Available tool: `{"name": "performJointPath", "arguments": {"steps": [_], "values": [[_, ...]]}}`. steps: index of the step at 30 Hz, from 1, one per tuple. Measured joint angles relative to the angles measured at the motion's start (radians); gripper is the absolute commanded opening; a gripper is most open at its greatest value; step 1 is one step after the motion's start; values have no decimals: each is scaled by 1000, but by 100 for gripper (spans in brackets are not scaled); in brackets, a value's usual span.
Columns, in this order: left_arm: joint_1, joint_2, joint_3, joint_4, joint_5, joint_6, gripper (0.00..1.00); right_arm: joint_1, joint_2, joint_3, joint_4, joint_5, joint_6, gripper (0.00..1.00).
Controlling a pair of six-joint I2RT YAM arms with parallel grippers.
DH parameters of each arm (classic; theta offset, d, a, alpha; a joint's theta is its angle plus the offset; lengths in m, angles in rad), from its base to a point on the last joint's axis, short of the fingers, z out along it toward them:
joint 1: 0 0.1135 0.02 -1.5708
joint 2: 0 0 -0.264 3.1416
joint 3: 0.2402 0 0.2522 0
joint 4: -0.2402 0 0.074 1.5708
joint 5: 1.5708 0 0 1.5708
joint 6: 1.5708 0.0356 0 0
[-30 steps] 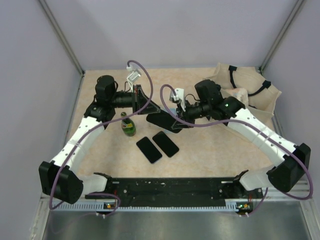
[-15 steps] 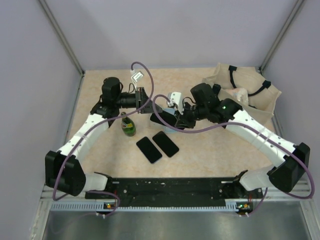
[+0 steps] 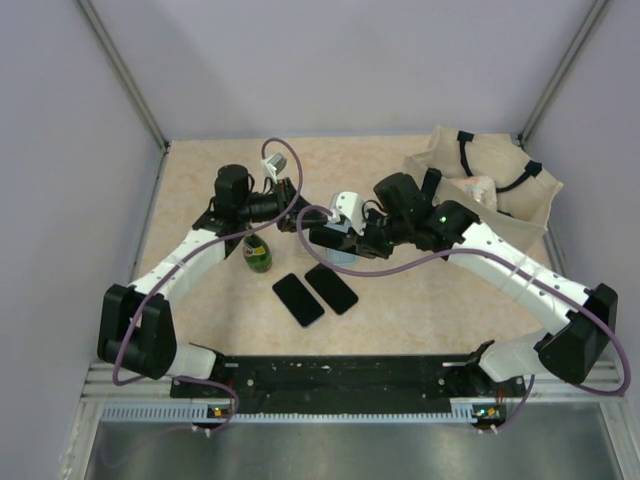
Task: Take the phone out of the phone case
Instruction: Remove the phone case from the phone.
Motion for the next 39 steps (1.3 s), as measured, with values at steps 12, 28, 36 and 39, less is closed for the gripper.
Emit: {"name": "performJointPath", "arguments": {"steps": [12,28,36,39], "values": [[5,2,43,-176,-72,134,11,13,0,0,55,-36,-32,0],[132,-22,509,-1091,67,1455,80,-154,-51,39,0,-404,-13,0],[47,-39,476,-1275,79,1745,73,-171,-42,93,-21,-557,18,0],[7,-72,433,-1234,80,1748,68,-181,-37,95,-22,-588,28,0]]}}
